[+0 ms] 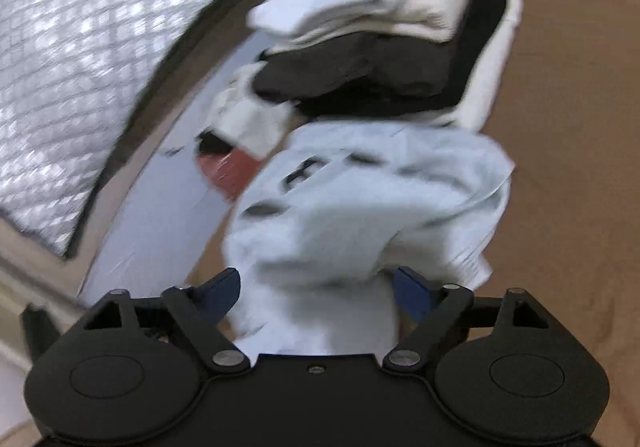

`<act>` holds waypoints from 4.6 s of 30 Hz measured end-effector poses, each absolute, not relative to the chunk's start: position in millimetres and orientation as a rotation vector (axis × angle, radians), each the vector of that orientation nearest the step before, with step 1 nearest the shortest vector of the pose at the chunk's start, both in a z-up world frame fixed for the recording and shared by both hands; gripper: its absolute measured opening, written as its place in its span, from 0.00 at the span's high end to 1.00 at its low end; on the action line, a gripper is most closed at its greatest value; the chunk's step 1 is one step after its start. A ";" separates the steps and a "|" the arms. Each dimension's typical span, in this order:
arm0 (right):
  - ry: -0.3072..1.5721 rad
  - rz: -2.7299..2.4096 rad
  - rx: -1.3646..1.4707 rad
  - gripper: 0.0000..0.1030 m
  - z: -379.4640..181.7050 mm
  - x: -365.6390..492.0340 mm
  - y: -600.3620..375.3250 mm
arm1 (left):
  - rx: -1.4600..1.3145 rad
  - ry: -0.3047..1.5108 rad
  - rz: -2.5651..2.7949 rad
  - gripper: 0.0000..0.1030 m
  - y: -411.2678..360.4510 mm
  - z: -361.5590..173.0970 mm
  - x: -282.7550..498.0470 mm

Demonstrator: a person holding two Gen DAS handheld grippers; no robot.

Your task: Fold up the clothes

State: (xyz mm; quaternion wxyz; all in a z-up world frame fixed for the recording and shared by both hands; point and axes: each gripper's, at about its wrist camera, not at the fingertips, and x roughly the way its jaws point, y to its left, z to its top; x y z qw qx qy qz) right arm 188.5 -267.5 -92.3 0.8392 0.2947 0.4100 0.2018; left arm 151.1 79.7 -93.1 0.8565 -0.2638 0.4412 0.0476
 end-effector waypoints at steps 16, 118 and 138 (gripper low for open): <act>0.861 0.230 0.569 0.14 -171.5 301.8 -321.4 | -0.861 0.976 0.200 0.03 109.3 -183.7 205.2; 0.833 -0.401 0.404 0.52 -91.3 -173.4 -530.3 | -0.073 0.995 -0.604 0.27 -349.2 -143.6 198.6; 0.642 -0.179 0.632 0.40 -111.4 18.1 -581.0 | -0.309 1.012 -1.036 0.96 -334.5 -112.2 83.9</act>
